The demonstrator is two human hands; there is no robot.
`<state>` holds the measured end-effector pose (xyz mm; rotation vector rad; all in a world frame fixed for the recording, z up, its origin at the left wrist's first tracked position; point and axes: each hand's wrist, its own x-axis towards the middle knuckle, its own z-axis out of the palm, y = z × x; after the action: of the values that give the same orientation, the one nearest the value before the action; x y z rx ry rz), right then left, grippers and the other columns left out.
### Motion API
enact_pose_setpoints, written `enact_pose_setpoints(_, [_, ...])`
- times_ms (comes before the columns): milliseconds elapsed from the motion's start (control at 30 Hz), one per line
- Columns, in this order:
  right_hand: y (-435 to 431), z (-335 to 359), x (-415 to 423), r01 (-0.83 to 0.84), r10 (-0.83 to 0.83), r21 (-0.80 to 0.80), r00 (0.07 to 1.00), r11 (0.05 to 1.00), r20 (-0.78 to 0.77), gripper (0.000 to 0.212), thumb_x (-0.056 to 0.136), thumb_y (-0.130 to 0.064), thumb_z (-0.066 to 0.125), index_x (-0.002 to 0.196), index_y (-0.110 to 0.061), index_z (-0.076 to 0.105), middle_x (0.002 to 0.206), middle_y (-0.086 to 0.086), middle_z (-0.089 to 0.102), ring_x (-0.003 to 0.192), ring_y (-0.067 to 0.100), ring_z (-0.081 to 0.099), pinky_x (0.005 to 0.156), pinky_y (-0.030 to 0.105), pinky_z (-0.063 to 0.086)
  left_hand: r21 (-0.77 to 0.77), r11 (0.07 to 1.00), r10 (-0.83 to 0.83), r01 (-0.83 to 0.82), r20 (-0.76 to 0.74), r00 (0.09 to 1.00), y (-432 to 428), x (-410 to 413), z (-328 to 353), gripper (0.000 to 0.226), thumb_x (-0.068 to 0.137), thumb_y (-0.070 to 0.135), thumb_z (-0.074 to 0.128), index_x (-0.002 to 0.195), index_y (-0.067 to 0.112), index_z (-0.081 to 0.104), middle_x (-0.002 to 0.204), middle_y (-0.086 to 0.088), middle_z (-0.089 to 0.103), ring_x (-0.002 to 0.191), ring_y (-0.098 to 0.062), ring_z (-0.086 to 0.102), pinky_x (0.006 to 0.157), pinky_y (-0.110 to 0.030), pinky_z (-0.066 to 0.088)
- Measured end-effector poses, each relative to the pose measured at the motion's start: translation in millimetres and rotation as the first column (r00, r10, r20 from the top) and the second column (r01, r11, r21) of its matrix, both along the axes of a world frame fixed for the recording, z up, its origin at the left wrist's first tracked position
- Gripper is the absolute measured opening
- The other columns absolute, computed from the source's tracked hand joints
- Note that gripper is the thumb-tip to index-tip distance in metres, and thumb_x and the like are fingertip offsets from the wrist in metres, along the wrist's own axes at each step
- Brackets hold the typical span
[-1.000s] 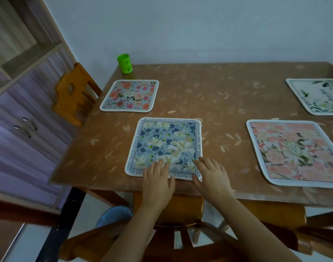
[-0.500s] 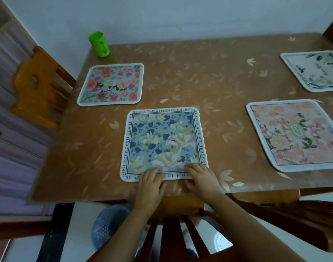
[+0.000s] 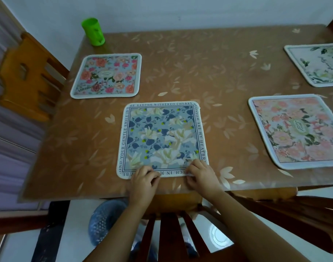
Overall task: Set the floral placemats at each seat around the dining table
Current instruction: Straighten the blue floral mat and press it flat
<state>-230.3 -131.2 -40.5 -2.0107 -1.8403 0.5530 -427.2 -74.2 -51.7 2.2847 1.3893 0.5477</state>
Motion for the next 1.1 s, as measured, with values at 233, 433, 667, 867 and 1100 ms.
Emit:
enact_pose_setpoints(233, [13.2, 4.6, 4.0, -0.098, 0.105, -0.148, 0.994, 0.984, 0.042, 0.015, 0.078, -0.008, 0.054, 0.089, -0.001, 0.061, 0.098, 0.017, 0.06, 0.095, 0.031, 0.053, 0.083, 0.037, 0.043, -0.052, 0.999, 0.009, -0.01, -0.008, 1.0, 3.6, 0.8, 5.0, 0.011, 0.066, 0.005, 0.078, 0.07, 0.011, 0.07, 0.074, -0.006, 0.063, 0.074, -0.026, 0.06, 0.063, -0.035, 0.046])
enact_pose_setpoints(433, [18.5, 10.1, 3.9, -0.088, 0.098, -0.237, 0.995, 0.968, 0.03, 0.015, 0.079, -0.01, 0.051, 0.09, -0.004, 0.059, 0.103, 0.014, 0.059, 0.099, 0.029, 0.052, 0.085, 0.036, 0.044, -0.055, 0.998, 0.012, -0.014, -0.029, 1.0, 3.6, 2.3, 4.1, 0.012, 0.065, 0.004, 0.078, 0.069, 0.01, 0.069, 0.073, -0.006, 0.063, 0.072, -0.025, 0.059, 0.062, -0.033, 0.046])
enact_pose_setpoints(667, [16.1, 8.7, 18.0, -0.046, 0.051, -0.242, 0.999, 0.969, 0.015, 0.01, 0.075, -0.01, 0.054, 0.082, -0.006, 0.059, 0.097, 0.012, 0.063, 0.091, 0.029, 0.056, 0.074, 0.032, 0.046, -0.061, 0.997, -0.047, 0.048, 0.027, 0.999, 3.1, 13.3, 4.3, 0.012, 0.065, 0.004, 0.079, 0.068, 0.008, 0.068, 0.071, -0.006, 0.06, 0.07, -0.022, 0.057, 0.06, -0.032, 0.048])
enact_pose_setpoints(867, [3.8, 8.1, 39.1, 0.004, -0.001, -0.233, 1.0, 0.972, 0.014, 0.008, 0.075, -0.008, 0.055, 0.081, -0.005, 0.059, 0.095, 0.012, 0.063, 0.09, 0.027, 0.056, 0.074, 0.031, 0.045, -0.051, 0.994, -0.092, 0.094, 0.035, 0.995, -1.8, 34.2, 3.2, 0.01, 0.067, 0.008, 0.078, 0.071, 0.009, 0.068, 0.073, -0.004, 0.059, 0.073, -0.02, 0.056, 0.061, -0.034, 0.047])
enact_pose_setpoints(1100, [-8.4, 10.6, 44.7, -0.062, 0.073, -0.17, 0.996, 0.984, 0.058, 0.015, 0.084, -0.015, 0.052, 0.095, -0.006, 0.056, 0.107, 0.011, 0.057, 0.103, 0.025, 0.049, 0.086, 0.036, 0.044, -0.047, 0.994, -0.101, 0.101, 0.013, 0.995, -1.3, 33.7, 0.3, 0.011, 0.069, 0.008, 0.076, 0.074, 0.009, 0.067, 0.077, -0.005, 0.06, 0.077, -0.022, 0.057, 0.065, -0.036, 0.047])
